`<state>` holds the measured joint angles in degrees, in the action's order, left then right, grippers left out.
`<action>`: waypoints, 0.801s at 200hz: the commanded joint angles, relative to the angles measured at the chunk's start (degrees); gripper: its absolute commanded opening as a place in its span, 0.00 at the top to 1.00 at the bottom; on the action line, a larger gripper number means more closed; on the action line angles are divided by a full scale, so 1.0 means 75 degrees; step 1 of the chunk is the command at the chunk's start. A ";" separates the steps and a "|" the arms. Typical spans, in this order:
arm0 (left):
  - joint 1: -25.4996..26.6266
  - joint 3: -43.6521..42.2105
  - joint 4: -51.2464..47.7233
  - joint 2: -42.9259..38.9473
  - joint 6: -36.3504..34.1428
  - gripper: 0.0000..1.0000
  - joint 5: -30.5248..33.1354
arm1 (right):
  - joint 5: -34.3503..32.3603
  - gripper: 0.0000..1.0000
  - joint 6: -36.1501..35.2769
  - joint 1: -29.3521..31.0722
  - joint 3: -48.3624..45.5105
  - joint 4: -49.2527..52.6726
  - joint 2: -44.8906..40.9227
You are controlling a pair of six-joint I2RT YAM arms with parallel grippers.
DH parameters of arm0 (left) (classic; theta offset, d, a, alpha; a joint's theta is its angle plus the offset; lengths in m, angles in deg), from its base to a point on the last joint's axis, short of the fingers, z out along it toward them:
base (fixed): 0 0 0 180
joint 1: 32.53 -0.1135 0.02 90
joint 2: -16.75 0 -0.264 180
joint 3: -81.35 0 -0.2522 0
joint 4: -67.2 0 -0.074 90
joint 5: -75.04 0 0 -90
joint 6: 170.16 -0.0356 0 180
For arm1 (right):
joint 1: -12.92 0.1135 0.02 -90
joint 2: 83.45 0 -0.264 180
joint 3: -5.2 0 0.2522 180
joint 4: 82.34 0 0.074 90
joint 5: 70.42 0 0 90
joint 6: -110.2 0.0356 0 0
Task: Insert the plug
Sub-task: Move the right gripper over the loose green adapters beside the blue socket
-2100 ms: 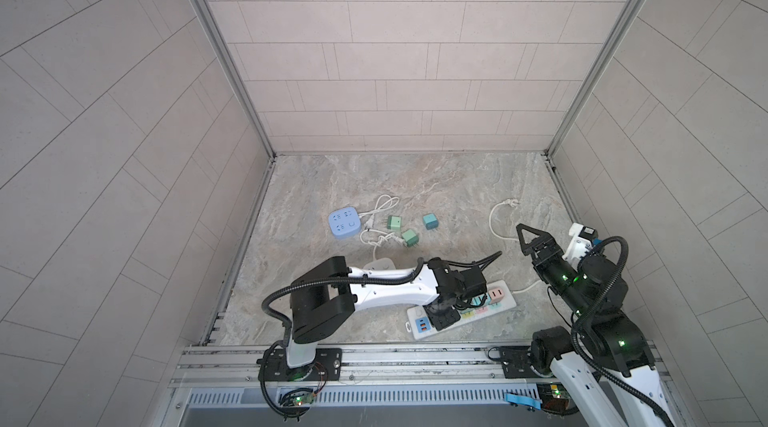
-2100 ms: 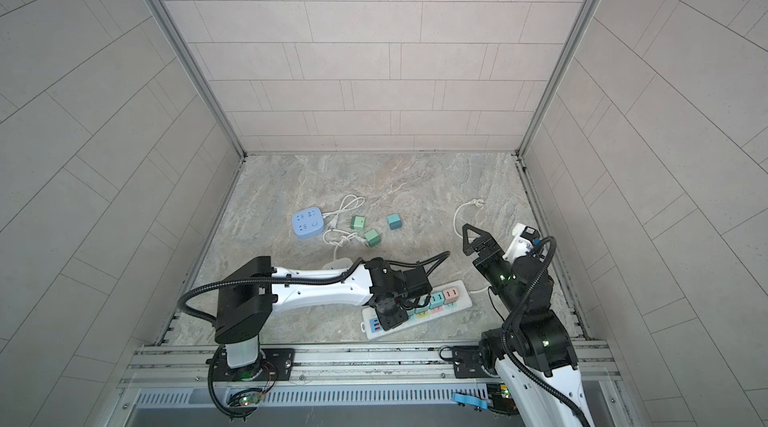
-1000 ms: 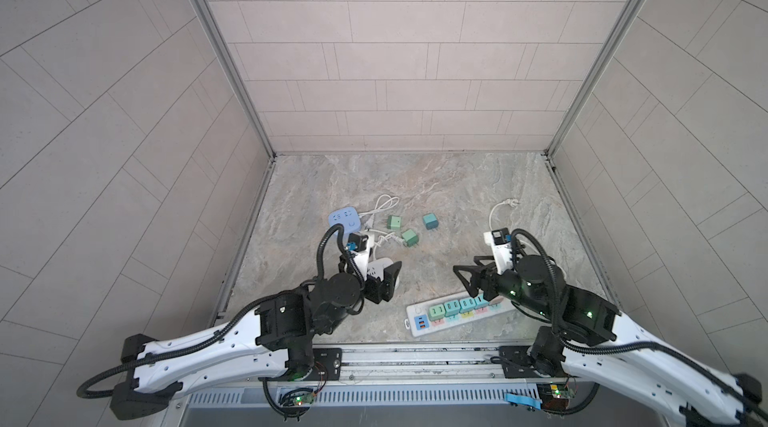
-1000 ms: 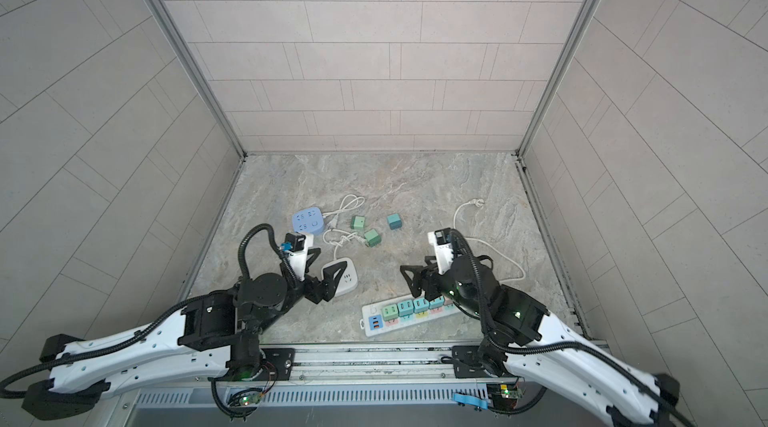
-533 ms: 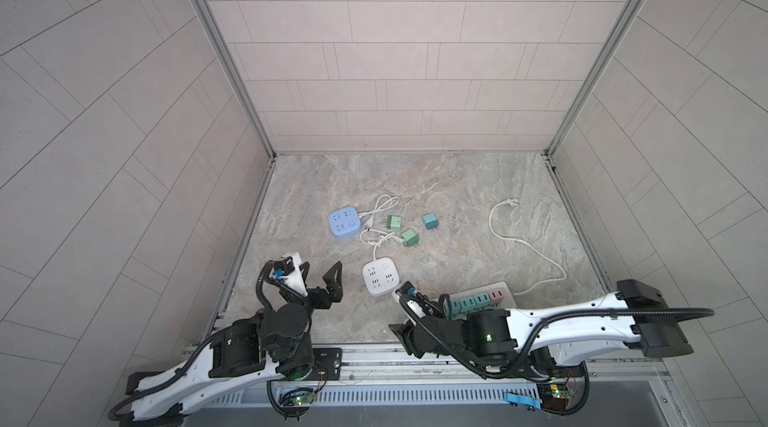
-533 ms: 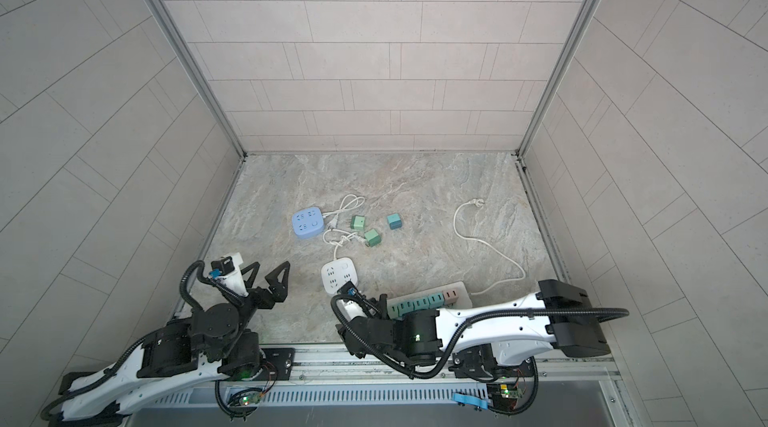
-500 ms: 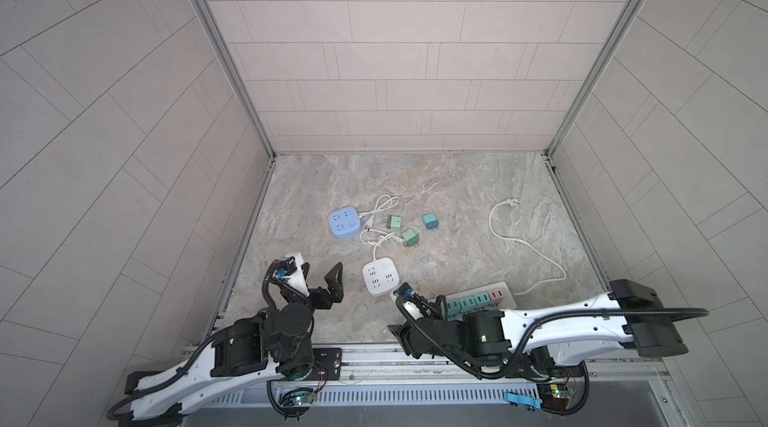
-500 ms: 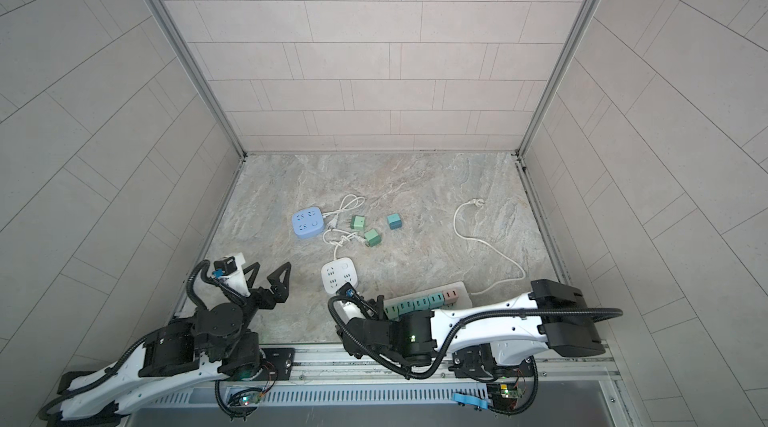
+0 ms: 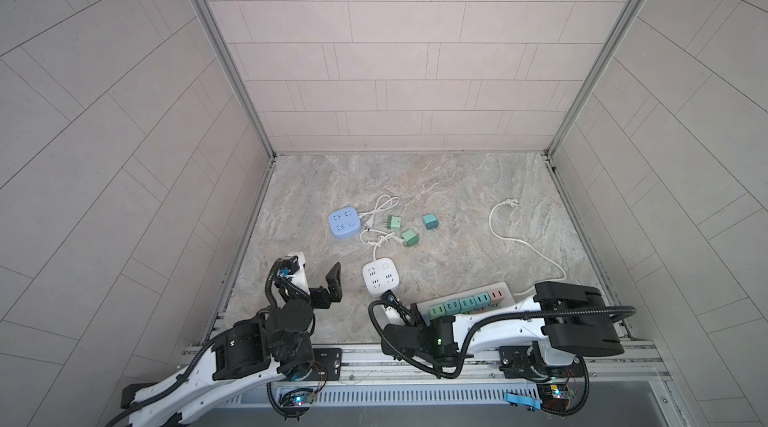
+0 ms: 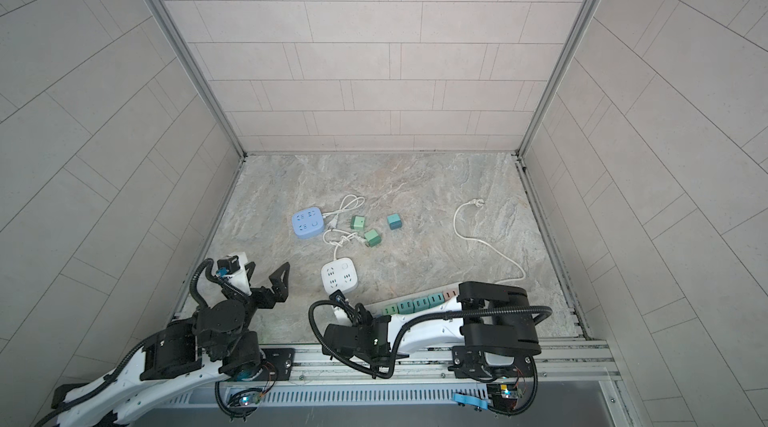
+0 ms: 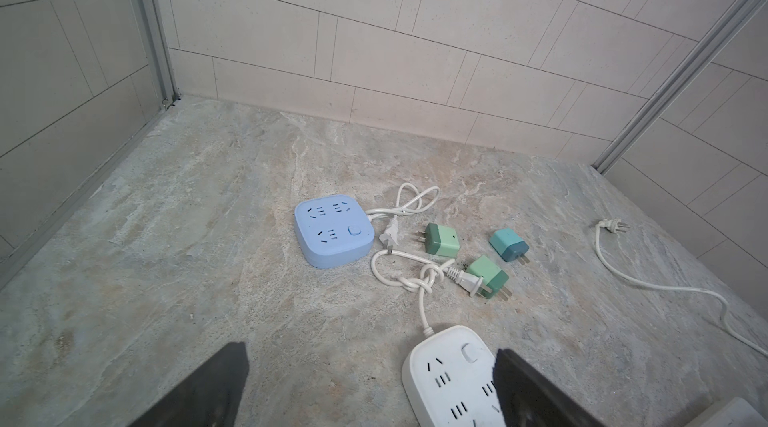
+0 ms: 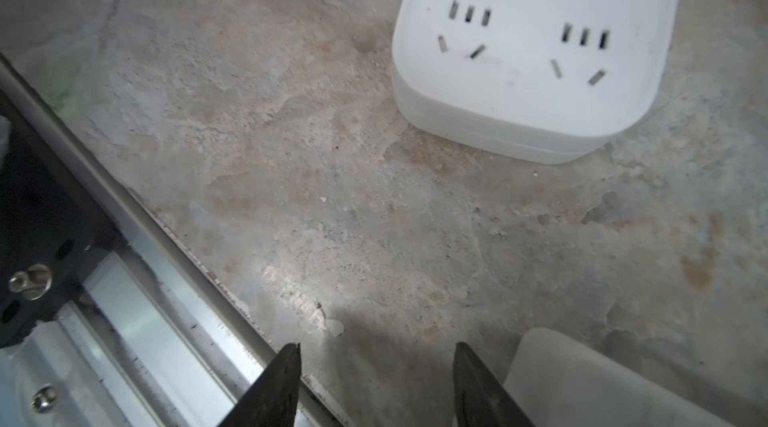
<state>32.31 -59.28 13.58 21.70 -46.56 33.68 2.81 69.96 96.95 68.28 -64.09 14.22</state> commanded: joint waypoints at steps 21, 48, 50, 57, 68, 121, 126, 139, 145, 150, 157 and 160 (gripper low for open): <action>-0.1654 0.0125 0.1225 0.1828 -0.0404 0.00 -0.1718 | -0.0142 0.39 0.0645 -0.0593 -0.0802 -0.0223 -0.0216; -0.5286 -0.0357 0.2787 0.3011 -0.0171 0.04 -0.6155 | -0.0557 0.39 0.0792 -0.0949 -0.1376 -0.0120 -0.0674; -0.5491 -0.0388 0.2886 0.3079 -0.0134 0.05 -0.6409 | -0.0586 0.39 0.0795 -0.0982 -0.1421 -0.0116 -0.0724; -0.6109 -0.0523 0.3154 0.3252 -0.0035 0.07 -0.7093 | -0.0664 0.40 0.0824 -0.1090 -0.1593 -0.0121 -0.0864; -0.6704 -0.0692 0.3399 0.3363 0.0007 0.07 -0.7489 | -0.0739 0.39 0.0847 -0.1279 -0.1792 -0.0124 -0.1083; -0.6876 -0.0660 0.3228 0.3301 -0.0227 0.06 -0.7216 | -0.0739 0.38 0.0178 -0.2173 -0.1887 0.0403 -0.1607; -0.6877 -0.0585 0.3124 0.3321 -0.0313 0.06 -0.7204 | -0.0740 0.38 0.0093 -0.2255 -0.1783 0.0444 -0.1628; -0.6876 -0.0368 0.2621 0.3318 -0.0585 0.06 -0.6969 | -0.0708 0.37 -0.0069 -0.2511 -0.1593 0.0451 -0.1623; -0.6876 -0.0297 0.2393 0.3297 -0.0668 0.06 -0.6794 | -0.0659 0.37 -0.0152 -0.2658 -0.1548 0.0424 -0.1597; -0.6876 -0.0261 0.2226 0.3253 -0.0662 0.06 -0.6619 | -0.0614 0.36 -0.0210 -0.2778 -0.1496 0.0420 -0.1569; -0.6876 -0.0249 0.2152 0.3166 -0.0660 0.06 -0.6576 | -0.0558 0.36 -0.0295 -0.2896 -0.1393 0.0431 -0.1524; -0.6876 -0.0275 0.2172 0.3120 -0.0654 0.06 -0.6617 | -0.0543 0.36 -0.0330 -0.2948 -0.1342 0.0444 -0.1497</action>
<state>-18.96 -63.43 33.82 46.77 -49.55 -18.01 -0.67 70.55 77.69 55.84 -63.81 3.31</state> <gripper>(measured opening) 0.935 0.635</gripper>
